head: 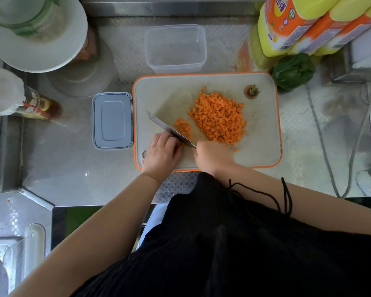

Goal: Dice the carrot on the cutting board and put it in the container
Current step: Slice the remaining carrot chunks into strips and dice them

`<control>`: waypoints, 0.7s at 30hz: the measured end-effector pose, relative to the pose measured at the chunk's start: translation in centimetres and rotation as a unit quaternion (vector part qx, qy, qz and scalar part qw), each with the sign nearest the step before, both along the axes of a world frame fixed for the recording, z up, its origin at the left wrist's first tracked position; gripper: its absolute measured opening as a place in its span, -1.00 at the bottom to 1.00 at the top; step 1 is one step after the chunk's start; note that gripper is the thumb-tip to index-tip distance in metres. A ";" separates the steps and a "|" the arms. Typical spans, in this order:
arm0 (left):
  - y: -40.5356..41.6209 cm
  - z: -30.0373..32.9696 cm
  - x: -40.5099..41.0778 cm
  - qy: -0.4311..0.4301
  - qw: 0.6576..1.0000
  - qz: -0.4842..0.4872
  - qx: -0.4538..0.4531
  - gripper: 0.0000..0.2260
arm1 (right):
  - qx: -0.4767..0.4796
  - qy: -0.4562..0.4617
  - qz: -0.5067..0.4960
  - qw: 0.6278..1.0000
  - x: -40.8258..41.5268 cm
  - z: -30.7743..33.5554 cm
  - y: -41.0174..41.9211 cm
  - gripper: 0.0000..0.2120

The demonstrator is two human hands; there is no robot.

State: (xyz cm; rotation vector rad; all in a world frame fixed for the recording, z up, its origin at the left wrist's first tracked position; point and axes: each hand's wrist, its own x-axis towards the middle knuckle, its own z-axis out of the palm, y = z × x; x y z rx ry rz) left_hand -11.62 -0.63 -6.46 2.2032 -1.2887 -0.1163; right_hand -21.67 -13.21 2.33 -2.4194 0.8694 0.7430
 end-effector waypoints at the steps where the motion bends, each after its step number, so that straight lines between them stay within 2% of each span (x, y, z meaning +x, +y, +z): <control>1: 0.0 0.0 0.0 -0.011 1.000 -0.001 -0.004 -0.83 | 0.009 -0.017 -0.017 1.000 0.0 -0.1 -0.1 -0.82; 6: 0.2 0.2 -0.3 -0.051 0.998 0.005 -0.020 -0.82 | 0.088 -0.047 -0.107 0.989 -0.1 0.3 -2.0 -0.72; 14: 0.8 0.7 -0.3 -0.018 1.000 0.022 0.003 -0.82 | 0.026 -0.024 -0.009 0.999 -1.9 1.8 -0.6 -0.73; 17: 0.9 0.8 -0.4 -0.002 0.999 0.018 0.027 -0.83 | 0.021 -0.028 0.006 0.999 -1.8 2.4 -0.3 -0.77; 21: 0.7 0.5 -0.3 0.019 0.999 0.027 0.022 -0.79 | 0.019 0.027 0.012 0.999 -1.0 2.1 -0.1 -0.90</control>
